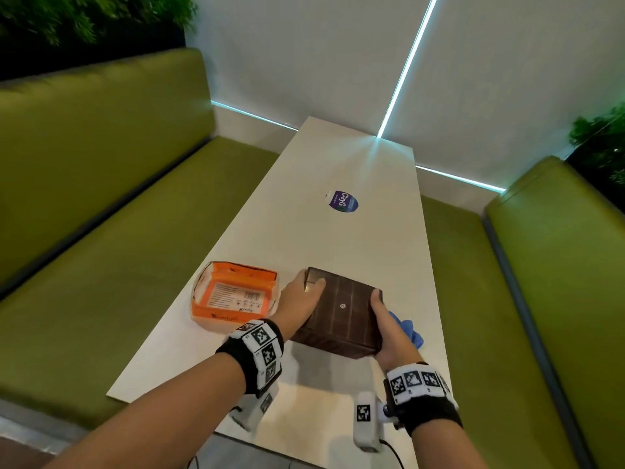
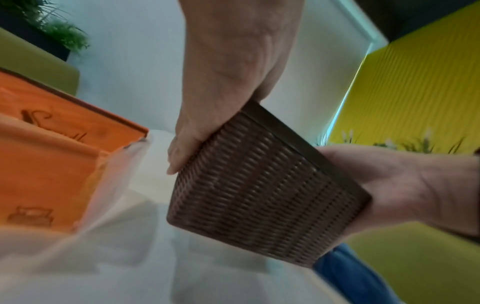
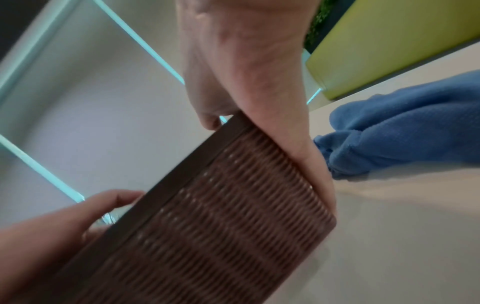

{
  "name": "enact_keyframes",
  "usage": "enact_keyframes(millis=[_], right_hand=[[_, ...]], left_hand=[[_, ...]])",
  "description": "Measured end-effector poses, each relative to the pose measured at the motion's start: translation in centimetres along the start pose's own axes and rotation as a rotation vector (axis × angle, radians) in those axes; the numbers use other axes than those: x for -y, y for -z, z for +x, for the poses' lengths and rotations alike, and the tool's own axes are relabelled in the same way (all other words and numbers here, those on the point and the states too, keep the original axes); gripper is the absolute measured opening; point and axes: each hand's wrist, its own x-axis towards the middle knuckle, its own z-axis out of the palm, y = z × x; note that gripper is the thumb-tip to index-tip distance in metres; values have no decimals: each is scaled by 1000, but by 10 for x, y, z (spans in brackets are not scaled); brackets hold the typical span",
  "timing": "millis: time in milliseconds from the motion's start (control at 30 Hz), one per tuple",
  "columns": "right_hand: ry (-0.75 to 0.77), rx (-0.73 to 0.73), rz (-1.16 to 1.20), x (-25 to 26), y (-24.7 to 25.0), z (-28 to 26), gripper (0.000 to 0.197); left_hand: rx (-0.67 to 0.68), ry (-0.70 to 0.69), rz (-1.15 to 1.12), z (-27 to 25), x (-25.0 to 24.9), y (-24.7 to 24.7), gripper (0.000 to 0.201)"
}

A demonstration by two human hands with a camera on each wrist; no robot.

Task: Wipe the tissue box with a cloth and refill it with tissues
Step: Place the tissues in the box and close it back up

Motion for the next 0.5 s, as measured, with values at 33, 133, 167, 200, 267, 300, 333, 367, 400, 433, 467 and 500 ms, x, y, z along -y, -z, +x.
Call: enact_keyframes(millis=[33,133,167,200,267,300,333,367,400,433,467,500], right_hand=[[21,29,19,-6,8,12,69],[52,147,87,6,10,-10,75],[78,180,93,15,9,-28,77],[108,229,117,16,12,-31,76],[154,311,178,16,16,-39,69],[165,316,213,15,19,-44,68],[153,334,264,14,21,-46,71],[128,358,332,13,24,-50,77],[90,398,417,11,29,-49,83],[34,449,494,10,33,-49,87],[-31,482,503,7,38,-49,89],[-102,533,443,7,39,-54,92]], left_hand=[[18,-17,-58,-6,-6,2,57],[132,-57,-254,-31,-30,13,49],[176,-78,-285,-39,-37,19,48],[217,-97,-301,-46,-43,25,51],[264,-99,-346,-54,-48,38,68],[264,-81,-373,-57,-48,45,81],[256,-64,-366,-60,-47,51,93],[239,-75,-322,-65,-45,55,104],[227,-123,-233,-72,-43,58,110],[215,-210,-119,-80,-40,59,114],[197,-332,9,-91,-38,59,115],[180,-474,131,-100,-35,59,116]])
